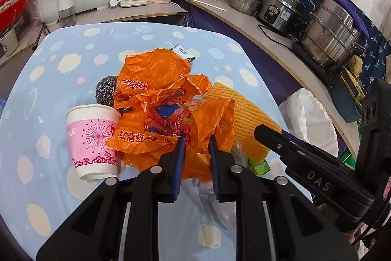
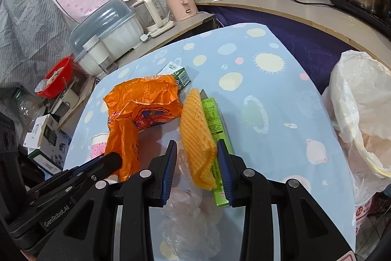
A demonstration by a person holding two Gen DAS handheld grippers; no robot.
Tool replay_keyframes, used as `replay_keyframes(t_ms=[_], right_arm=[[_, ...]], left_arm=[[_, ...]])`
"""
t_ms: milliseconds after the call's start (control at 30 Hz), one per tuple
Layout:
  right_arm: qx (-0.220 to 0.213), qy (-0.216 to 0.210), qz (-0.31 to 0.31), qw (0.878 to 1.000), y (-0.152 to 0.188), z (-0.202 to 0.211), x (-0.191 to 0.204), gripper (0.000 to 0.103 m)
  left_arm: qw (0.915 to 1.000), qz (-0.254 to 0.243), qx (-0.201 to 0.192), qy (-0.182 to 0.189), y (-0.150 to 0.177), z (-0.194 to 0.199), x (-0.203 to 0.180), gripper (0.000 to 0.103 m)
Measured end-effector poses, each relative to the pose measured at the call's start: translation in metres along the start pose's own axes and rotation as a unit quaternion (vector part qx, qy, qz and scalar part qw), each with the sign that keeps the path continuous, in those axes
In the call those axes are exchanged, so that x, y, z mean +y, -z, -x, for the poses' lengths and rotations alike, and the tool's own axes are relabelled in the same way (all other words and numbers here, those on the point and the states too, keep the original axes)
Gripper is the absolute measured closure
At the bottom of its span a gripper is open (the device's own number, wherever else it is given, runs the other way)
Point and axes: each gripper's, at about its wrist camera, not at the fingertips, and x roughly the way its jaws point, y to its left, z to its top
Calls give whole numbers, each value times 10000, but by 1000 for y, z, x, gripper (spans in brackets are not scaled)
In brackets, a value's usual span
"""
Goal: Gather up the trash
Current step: 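Grasp an orange plastic bag with the left gripper while the right grasps another mesh sleeve, then carry the orange bag into the bin and open the left gripper while the right drops the mesh sleeve in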
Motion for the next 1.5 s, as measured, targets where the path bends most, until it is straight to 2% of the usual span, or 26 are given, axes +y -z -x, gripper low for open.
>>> replay_keyframes(t_ms=[67,100,533,867,1167,1500], right_arm=[[-6,-25,53,10000,0,0,5,83],[-2,-23,81,10000,1,0,6,93],[-655,-51,-113,9978,-10,57,-6,93],[-1269,22,-406,9911,-14,116,-40,93],[-1628,328,-825,9826,-6,157,-95,93],[-1825,879,-1444,9686,14,192,-176,93]], left_arm=[[10000,13,-5,6,0,1,1,84],[10000,15,-7,6,0,1,0,84],[9995,-104,-207,224,-4,26,-16,84],[9973,-249,-417,556,-11,56,-49,84],[9940,-584,-510,767,-18,68,-98,84],[9849,-1204,-419,1172,-20,49,-187,84]])
